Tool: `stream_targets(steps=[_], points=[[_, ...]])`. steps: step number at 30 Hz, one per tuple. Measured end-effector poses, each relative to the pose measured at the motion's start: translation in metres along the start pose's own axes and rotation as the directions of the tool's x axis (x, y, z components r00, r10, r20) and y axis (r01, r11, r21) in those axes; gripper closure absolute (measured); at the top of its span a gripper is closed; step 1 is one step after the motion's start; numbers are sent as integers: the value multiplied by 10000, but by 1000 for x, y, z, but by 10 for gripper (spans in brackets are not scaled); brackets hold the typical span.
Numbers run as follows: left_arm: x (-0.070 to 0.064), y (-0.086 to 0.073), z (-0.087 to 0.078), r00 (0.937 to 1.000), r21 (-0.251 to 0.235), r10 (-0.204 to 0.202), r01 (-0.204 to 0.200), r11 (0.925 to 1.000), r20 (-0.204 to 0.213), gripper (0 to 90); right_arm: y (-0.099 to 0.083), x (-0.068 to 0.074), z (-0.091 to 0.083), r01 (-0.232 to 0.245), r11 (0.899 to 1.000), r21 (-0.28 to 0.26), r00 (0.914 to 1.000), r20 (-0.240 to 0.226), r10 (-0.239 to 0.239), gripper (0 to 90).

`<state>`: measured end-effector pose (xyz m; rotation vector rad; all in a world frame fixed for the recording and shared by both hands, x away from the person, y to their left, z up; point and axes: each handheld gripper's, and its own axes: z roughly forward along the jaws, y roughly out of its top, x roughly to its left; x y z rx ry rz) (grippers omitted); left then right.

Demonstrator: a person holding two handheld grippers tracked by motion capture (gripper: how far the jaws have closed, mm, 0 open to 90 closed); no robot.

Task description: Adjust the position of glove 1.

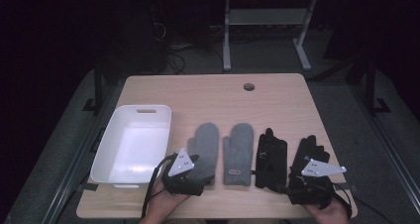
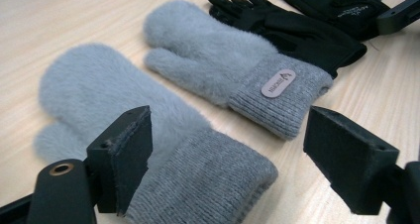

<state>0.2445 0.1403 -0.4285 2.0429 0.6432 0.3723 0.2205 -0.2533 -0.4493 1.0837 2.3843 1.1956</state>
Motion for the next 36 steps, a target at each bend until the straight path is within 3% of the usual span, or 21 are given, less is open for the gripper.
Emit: stream_targets(steps=[5, 6, 9, 13, 14, 16, 17, 20, 21, 22, 24, 26, 28, 29, 30, 31, 32, 33, 34, 35, 36], points=[[0, 1, -1, 10000, 72, 15, -16, 10000, 96, 193, 20, 1, 3, 270, 9996, -23, 9992, -287, -270, 203], [0, 0, -1, 9999, 164, 67, -69, 9998, 103, 193, 36, 4, 6, 716, 9974, -26, 9968, -349, -716, 203], [-1, 1, -1, 9997, 85, 71, -73, 9999, 212, 193, 49, 6, 10, 958, 9954, 80, 9945, -443, -954, 203], [0, 2, -3, 9999, 60, 126, -126, 9999, 117, 192, 76, 5, 26, 1404, 9888, 513, 9863, -950, -1351, 228], [2, 2, -3, 9999, 25, 43, -44, 10000, 119, 192, 90, 6, 37, 1787, 9799, 884, 9785, -1203, -1676, 254], [4, 1, -4, 9999, -44, -88, 89, 10000, 108, 192, 94, 6, 40, 1943, 9766, 917, 9746, -1306, -1817, 267], [4, 1, -4, 9999, -25, -101, 102, 9999, 70, 192, 105, 8, 50, 2276, 9676, 1097, 9650, -1580, -2091, 305], [6, 1, -6, 9999, -42, -119, 120, 9999, 46, 192, 121, 11, 65, 2782, 9472, 1597, 9492, -1971, -2455, 324], [6, 2, -6, 10000, -17, -85, 85, 10000, -3, 192, 121, 11, 65, 2782, 9472, 1597, 9492, -1971, -2455, 324], [5, 2, -7, 10000, -53, -52, 52, 10000, -35, 192, 130, 13, 77, 3007, 9364, 1811, 9406, -2186, -2597, 334], [4, 3, -8, 10000, -94, -34, 34, 9999, -26, 192, 133, 13, 81, 3030, 9337, 1908, 9394, -2245, -2590, 352], [4, 3, -10, 10000, -171, 38, -40, 9998, -78, 192, 138, 14, 91, 3214, 9229, 2120, 9342, -2302, -2725, 395], [3, 3, -11, 9999, -202, 22, -24, 9998, -98, 192, 141, 11, 111, 3571, 8981, 2566, 9235, -2412, -2983, 425], [3, 3, -11, 10000, -225, 5, -8, 9997, -99, 192, 141, 11, 111, 3571, 8981, 2566, 9235, -2412, -2983, 425], [3, 4, -12, 9999, -196, 41, -43, 9998, -99, 193, 137, 8, 122, 3539, 8822, 3107, 9268, -2431, -2862, 447], [4, 4, -12, 9999, -177, 13, -15, 9998, -109, 193, 137, 8, 122, 3539, 8822, 3107, 9268, -2431, -2862, 447], [5, 4, -12, 9999, -236, -40, 37, 9997, -116, 192, 133, 7, 130, 3512, 8643, 3600, 9299, -2423, -2769, 484], [6, 4, -13, 9999, -245, -96, 94, 9997, -85, 192, 125, 6, 142, 3559, 8255, 4381, 9321, -2297, -2800, 495], [6, 4, -13, 9999, -258, -99, 97, 9996, -104, 192, 121, 5, 143, 3272, 8544, 4036, 9418, -2130, -2600, 517], [7, 4, -13, 9998, -281, -108, 104, 9996, -136, 192, 120, 4, 143, 3043, 8632, 4028, 9497, -1990, -2419, 524], [7, 4, -13, 9998, -272, -122, 118, 9996, -140, 193, 120, 5, 144, 2996, 8621, 4086, 9515, -1934, -2391, 531]])
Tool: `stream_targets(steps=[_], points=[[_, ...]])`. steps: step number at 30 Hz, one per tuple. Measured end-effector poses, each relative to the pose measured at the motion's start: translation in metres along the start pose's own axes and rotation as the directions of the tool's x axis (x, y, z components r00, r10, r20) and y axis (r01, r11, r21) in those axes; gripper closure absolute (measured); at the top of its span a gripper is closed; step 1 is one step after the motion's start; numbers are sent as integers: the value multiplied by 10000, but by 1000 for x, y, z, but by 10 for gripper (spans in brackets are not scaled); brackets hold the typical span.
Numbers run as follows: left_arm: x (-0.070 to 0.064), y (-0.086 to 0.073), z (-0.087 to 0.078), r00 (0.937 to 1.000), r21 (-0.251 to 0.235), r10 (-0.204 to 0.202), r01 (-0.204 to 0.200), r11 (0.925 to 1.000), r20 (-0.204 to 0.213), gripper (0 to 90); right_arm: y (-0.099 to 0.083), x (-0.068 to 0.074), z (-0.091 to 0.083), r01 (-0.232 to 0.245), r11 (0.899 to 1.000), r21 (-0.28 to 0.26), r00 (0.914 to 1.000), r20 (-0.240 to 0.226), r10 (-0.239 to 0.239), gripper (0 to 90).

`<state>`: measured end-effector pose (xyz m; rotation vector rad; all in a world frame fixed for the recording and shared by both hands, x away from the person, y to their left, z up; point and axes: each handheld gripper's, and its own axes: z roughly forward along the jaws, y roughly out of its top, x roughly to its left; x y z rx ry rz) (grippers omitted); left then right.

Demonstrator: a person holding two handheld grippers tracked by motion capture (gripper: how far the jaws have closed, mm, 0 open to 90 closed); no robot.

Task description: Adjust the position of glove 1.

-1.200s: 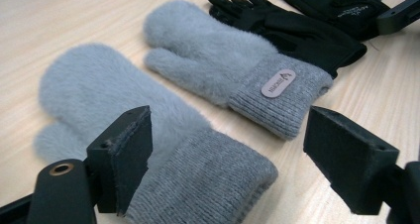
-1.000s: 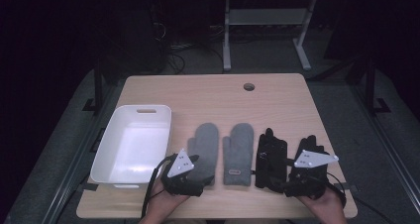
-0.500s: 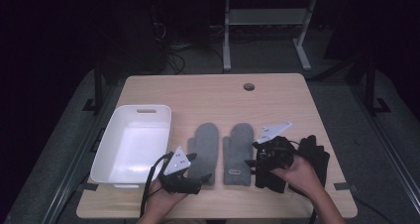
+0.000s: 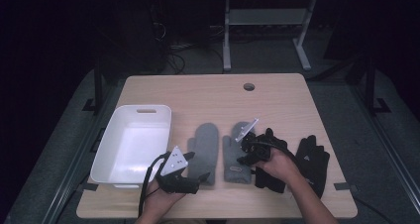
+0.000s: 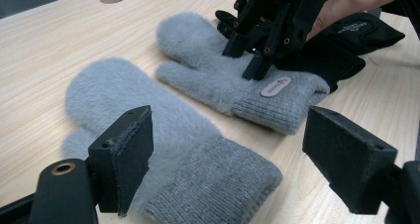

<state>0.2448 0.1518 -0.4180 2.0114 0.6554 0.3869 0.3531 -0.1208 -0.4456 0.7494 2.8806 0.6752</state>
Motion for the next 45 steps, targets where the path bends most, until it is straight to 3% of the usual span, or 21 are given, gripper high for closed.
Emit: stream_targets(steps=[4, 8, 11, 15, 23, 28, 35, 39, 45], points=[[0, 1, -2, 10000, -53, 19, -19, 10000, -84, 193, 2, 5, 0, -93, 9998, 194, 9998, 200, 89, 580], [-2, 4, -8, 10000, -186, 21, -23, 9998, -74, 196, 3, 8, 0, -51, 9999, 164, 9995, 305, 45, 749], [0, 7, -12, 9999, -298, -51, 47, 9995, -128, 197, 0, 7, -4, -147, 9999, -40, 9994, 319, 148, 816], [3, 9, -14, 9993, -234, 91, -100, 9997, -358, 199, 0, 7, -8, -188, 9994, -286, 9996, 198, 194, 832], [10, 9, -24, 9985, -533, -382, 361, 9979, -388, 203, -3, 10, -32, -308, 9944, -1007, 9994, 123, 322, 846], [10, 9, -28, 9980, -686, -446, 415, 9968, -444, 203, 0, 15, -53, -308, 9883, -1491, 9993, 163, 336, 848], [14, 10, -31, 9971, -785, -562, 521, 9956, -504, 202, 29, 26, -68, -14, 9794, -2019, 9998, -210, -29, 848], [14, 11, -34, 9962, -893, -739, 695, 9936, -466, 203, 54, 33, -63, 284, 9760, -2160, 9986, -370, -373, 847], [13, 14, -38, 9963, -960, -648, 592, 9936, -565, 203, 84, 40, -51, 479, 9743, -2203, 9959, -643, -635, 848]])
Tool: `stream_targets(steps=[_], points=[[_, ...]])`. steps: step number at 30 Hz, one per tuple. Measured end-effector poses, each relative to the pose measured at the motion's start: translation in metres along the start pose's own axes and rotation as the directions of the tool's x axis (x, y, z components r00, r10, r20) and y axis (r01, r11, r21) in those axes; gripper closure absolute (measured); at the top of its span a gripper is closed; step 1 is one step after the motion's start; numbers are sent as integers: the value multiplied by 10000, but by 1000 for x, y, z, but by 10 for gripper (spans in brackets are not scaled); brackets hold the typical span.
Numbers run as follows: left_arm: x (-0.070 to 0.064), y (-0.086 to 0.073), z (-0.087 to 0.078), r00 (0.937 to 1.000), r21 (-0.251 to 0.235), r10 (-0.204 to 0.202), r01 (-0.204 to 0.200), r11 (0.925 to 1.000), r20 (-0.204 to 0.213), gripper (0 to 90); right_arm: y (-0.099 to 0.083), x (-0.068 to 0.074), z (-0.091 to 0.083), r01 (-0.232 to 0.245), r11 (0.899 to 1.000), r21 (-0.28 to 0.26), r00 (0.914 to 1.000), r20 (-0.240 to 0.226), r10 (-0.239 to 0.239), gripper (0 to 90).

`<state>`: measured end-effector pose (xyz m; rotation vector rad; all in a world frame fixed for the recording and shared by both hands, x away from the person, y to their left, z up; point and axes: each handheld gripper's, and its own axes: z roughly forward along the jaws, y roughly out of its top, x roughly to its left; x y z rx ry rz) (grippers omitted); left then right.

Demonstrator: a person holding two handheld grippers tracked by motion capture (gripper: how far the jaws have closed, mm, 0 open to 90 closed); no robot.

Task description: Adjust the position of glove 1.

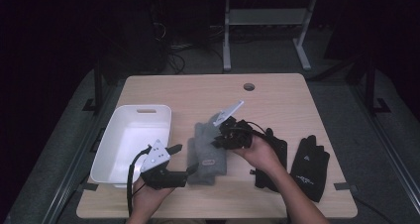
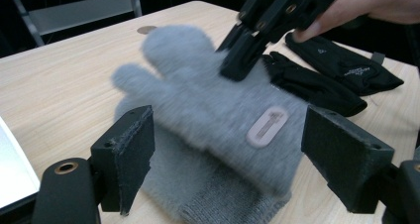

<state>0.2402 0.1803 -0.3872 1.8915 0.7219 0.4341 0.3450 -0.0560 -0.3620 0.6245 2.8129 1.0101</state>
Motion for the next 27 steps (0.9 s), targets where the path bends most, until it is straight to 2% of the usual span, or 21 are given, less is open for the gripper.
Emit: stream_targets(steps=[8, 13, 18, 21, 24, 27], points=[[0, 1, -1, 10000, -29, -40, 40, 10000, -17, 207, 15, 5, 23, -78, 9996, 288, 9993, -365, 89, 848], [-2, 0, 1, 10000, 109, -53, 53, 9999, -49, 219, 12, 4, 38, -168, 9981, 592, 9994, -302, 186, 846], [-4, -2, 5, 9999, 320, -104, 105, 9994, -19, 230, -2, -3, 60, -575, 9948, 840, 9974, -391, 609, 812], [-5, -3, 7, 9999, 445, -112, 113, 9989, -35, 240, -6, -7, 59, -977, 9921, 789, 9940, -423, 1012, 635], [-5, -3, 8, 9999, 469, -158, 160, 9988, -54, 241, -6, -14, 48, -1364, 9899, 378, 9901, -281, 1375, 436], [-6, -3, 8, 9999, 463, -123, 125, 9988, -49, 241, -8, -22, 37, -1972, 9804, -27, 9802, -173, 1971, 366]])
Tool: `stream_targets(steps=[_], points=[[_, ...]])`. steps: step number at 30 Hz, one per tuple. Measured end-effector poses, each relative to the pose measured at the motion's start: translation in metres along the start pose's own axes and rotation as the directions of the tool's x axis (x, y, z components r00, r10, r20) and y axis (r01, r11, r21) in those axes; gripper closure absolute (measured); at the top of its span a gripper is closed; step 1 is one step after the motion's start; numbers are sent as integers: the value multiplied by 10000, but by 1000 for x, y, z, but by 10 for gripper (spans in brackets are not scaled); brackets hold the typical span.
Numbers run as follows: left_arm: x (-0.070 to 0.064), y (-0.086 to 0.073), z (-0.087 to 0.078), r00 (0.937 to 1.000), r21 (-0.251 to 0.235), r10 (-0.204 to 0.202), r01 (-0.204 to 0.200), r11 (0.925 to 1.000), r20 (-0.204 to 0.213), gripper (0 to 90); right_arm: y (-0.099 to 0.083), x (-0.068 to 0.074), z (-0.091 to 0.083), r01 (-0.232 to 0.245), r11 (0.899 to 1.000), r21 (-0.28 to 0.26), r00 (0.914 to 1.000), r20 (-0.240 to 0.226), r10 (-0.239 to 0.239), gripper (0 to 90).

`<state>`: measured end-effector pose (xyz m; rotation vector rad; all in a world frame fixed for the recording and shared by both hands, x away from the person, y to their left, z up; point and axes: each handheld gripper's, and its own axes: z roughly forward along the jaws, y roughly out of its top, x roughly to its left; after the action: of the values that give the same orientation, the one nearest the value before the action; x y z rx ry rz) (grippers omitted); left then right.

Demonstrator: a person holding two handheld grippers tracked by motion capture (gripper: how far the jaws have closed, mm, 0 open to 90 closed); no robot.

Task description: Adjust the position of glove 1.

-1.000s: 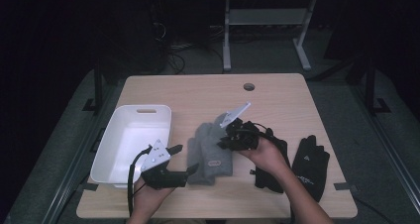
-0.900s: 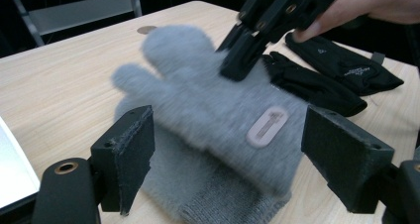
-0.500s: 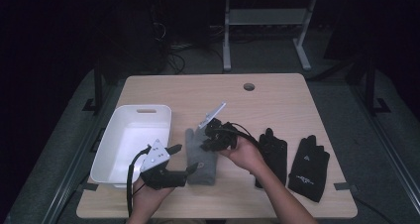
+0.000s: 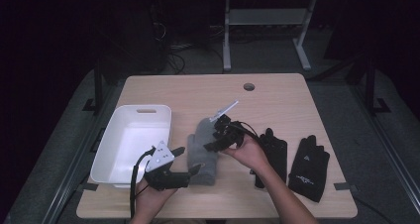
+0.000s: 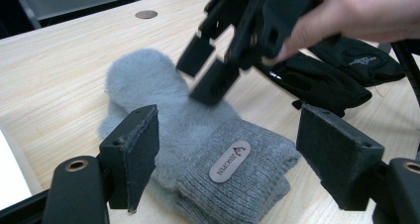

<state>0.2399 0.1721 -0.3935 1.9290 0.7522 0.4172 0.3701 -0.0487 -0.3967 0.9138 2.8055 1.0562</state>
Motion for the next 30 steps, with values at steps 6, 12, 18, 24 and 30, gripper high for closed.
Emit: stream_targets(steps=[6, 12, 18, 24, 30], points=[[-1, 0, 1, 10000, 59, -6, 6, 10000, 52, 241, 4, -15, -11, -633, 9977, -253, 9975, 287, 640, 336], [-1, 1, 0, 10000, 69, 38, -38, 10000, 20, 242, 12, -31, -2, -1150, 9933, -109, 9924, 432, 1154, 326], [-2, 1, -1, 10000, 38, 47, -47, 10000, 70, 242, 18, -42, 9, -1693, 9855, -81, 9850, 319, 1694, 313], [-4, 2, 0, 9999, 51, 124, -125, 9999, 114, 242, 16, -53, 24, -2358, 9717, 173, 9712, 381, 2350, 301], [-5, 2, 0, 9998, 31, 123, -124, 9999, 133, 242, 12, -63, 38, -2951, 9545, 433, 9555, 168, 2946, 306]])
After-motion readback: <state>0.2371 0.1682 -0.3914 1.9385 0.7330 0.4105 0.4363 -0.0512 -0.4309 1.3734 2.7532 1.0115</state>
